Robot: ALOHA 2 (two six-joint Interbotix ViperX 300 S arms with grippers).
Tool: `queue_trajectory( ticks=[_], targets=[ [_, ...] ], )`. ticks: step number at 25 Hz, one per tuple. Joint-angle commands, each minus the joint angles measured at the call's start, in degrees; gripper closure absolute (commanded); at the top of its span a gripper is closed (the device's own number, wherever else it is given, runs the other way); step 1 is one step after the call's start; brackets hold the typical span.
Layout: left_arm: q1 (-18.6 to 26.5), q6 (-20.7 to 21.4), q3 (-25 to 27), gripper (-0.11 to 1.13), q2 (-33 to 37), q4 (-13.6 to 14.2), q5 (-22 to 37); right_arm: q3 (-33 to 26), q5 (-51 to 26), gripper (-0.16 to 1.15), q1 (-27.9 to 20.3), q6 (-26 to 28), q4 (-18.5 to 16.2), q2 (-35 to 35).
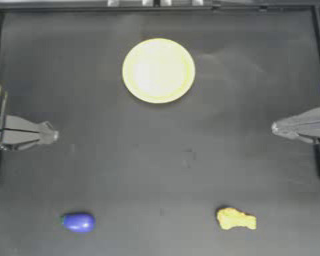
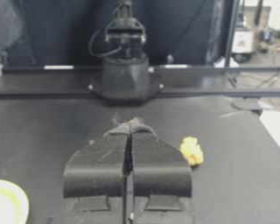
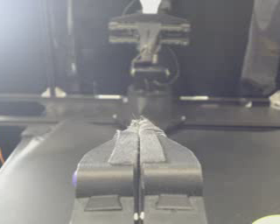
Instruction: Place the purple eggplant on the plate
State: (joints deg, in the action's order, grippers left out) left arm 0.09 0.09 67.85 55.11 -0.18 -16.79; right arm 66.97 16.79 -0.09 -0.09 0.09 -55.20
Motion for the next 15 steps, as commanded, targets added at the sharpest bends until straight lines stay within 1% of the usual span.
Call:
queue_trajectory(
  ticks=[1,2,3,8,9,10,11,12,13,15],
  targets=[
    [-0.2,0.4,-0.9,0.97,1.1,0.1,-0.4,-0.2,0.5,0.98,0.1,0.3,0.0,-0.2],
    [-0.2,0.3,-0.9,1.00,1.3,0.1,-0.3,-0.3,0.4,1.00,0.1,0.3,0.0,-0.2],
    [-0.2,0.4,-1.0,0.99,1.5,0.1,-0.1,-0.4,0.3,0.97,0.1,0.3,0.0,-0.2],
    [-0.2,0.4,-1.0,0.92,1.6,0.1,0.5,-0.8,-0.7,0.82,0.0,0.2,0.0,-0.2],
    [-0.2,0.4,-1.1,0.90,1.6,0.1,0.5,-0.8,-0.7,0.79,-0.1,0.2,-0.1,-0.2],
    [-0.2,0.5,-1.1,0.85,1.5,0.2,0.5,-0.9,-0.9,0.74,-0.1,-0.1,-0.3,-0.2],
    [-0.2,0.5,-1.1,0.77,1.6,0.3,0.7,-0.8,-0.9,0.67,-0.1,-0.2,-0.4,-0.2],
    [-0.2,0.5,-1.1,0.67,1.5,0.3,1.1,-0.8,-0.9,0.55,-0.1,-0.4,-0.7,-0.2],
    [-0.2,0.5,-1.1,0.54,1.5,0.3,1.8,-0.8,-0.9,0.44,-0.1,-0.4,-1.1,-0.2],
    [-0.2,0.4,-1.3,0.24,1.3,0.3,3.2,-0.8,-0.9,0.18,-0.1,-0.4,-1.8,-0.2]
  ],
)
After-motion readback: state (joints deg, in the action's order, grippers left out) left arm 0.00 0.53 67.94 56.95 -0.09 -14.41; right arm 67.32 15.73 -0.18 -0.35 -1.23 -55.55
